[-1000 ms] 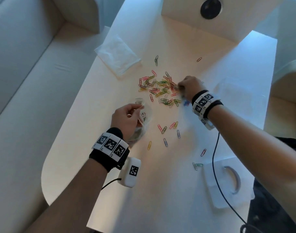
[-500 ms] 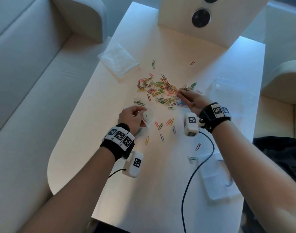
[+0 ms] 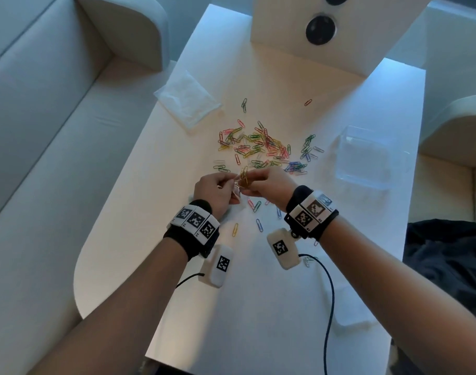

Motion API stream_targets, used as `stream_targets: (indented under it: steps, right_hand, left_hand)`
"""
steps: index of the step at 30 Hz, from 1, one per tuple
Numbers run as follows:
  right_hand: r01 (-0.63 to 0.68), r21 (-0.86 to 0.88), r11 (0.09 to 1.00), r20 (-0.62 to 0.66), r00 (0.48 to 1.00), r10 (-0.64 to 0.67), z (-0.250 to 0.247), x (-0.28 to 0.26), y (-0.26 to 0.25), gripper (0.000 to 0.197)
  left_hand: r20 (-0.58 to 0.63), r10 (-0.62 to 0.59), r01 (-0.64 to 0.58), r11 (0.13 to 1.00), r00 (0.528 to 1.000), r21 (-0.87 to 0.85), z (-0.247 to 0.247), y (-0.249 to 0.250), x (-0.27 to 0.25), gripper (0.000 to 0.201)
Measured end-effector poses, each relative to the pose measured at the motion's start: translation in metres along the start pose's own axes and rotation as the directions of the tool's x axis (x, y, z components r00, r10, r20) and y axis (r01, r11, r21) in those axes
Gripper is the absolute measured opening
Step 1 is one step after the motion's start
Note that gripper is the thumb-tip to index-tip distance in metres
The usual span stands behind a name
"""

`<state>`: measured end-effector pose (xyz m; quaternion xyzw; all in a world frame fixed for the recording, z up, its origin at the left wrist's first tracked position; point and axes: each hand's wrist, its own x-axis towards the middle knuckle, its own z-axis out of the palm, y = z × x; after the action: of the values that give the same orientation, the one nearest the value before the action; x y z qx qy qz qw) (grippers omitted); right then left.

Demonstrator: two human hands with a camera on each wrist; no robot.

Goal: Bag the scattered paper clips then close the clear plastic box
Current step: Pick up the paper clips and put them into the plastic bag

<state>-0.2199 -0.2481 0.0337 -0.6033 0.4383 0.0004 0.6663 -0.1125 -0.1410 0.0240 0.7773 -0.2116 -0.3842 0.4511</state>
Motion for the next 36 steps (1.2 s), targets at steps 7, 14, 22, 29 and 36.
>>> stream_targets:
  steps: [7,14,22,29,36]
  right_hand:
    - [0.245,-0.862,0.444,0.177,0.966,-0.191,0.007,0.011,-0.03,0.015]
    - [0.238,-0.684,0.69,0.253,0.964,-0.082,-0.057,0.059,-0.069,0.012]
    - [-0.239,-0.91,0.339,-0.296,0.946,-0.128,-0.161,0.175,-0.051,0.048]
    - [-0.413,-0.812,0.413,-0.473,0.879,-0.051,-0.124,0.16,-0.018,0.045]
    - [-0.401,-0.759,0.514,-0.449,0.893,0.033,-0.08,0.091,0.018,0.046]
  left_hand:
    - [0.061,0.019,-0.02,1.0,0.998,0.014,-0.01,-0.003,0.014,0.021]
    - [0.089,0.052,-0.05,0.998,0.995,-0.03,-0.019,-0.012,0.015,0.021]
    - [0.105,0.035,-0.025,0.995,0.994,-0.095,-0.026,-0.017,0.018,0.022]
    - [0.115,0.01,0.004,0.993,0.993,-0.114,-0.024,-0.016,0.018,0.021]
    - [0.104,-0.015,0.029,0.991,0.994,-0.133,-0.025,-0.014,0.007,0.021]
